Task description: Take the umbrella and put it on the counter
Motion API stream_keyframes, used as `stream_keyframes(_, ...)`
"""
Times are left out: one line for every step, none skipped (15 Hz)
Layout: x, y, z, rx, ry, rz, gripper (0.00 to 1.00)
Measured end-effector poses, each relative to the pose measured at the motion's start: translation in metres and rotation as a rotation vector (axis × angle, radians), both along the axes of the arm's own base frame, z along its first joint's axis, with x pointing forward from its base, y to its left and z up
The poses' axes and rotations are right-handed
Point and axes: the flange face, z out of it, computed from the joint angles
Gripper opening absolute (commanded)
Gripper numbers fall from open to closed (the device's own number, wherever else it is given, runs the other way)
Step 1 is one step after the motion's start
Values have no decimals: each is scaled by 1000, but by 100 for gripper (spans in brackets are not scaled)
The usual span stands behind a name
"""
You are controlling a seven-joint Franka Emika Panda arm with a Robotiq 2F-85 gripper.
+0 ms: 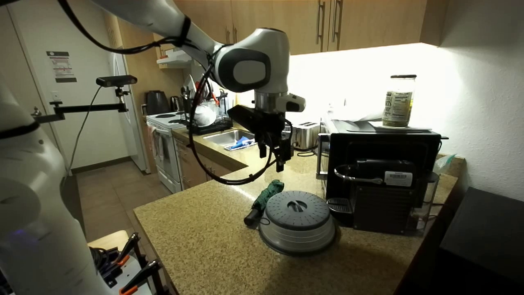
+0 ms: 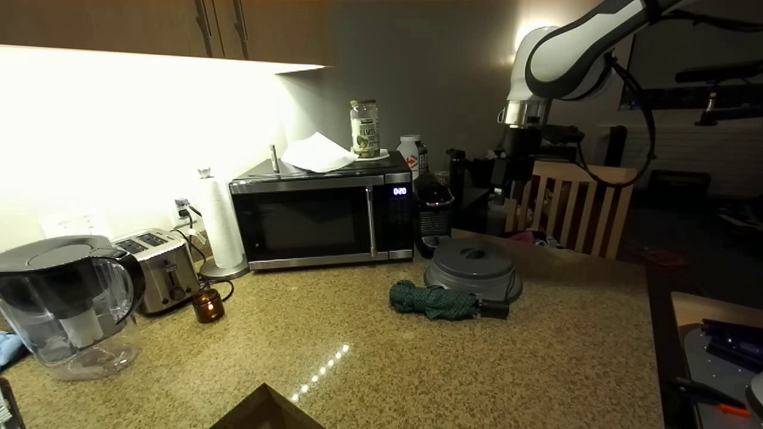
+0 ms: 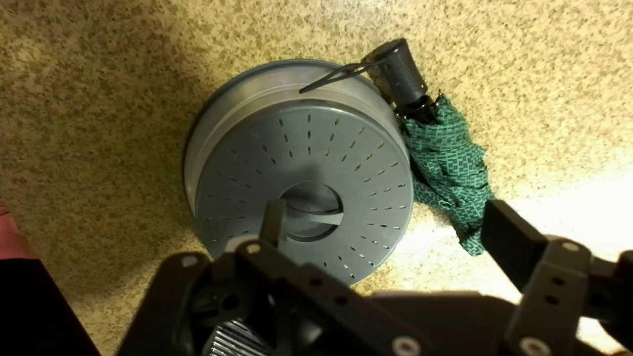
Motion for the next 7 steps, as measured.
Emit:
stream_keyframes(-1,1,2,8,0,-2,100)
stream_keyframes(-1,2,3,11,-1,-3,100)
stream_keyframes(-1,3,4,14,-4,-3,100)
stream_keyframes(-1,4,5,16,-5,-7,100)
stream_keyframes(-1,4,5,16,-4,-11,100)
stream_keyframes(-1,4,5,16,-4,-13,100)
stream_keyframes(-1,4,5,16,-4,-15,100)
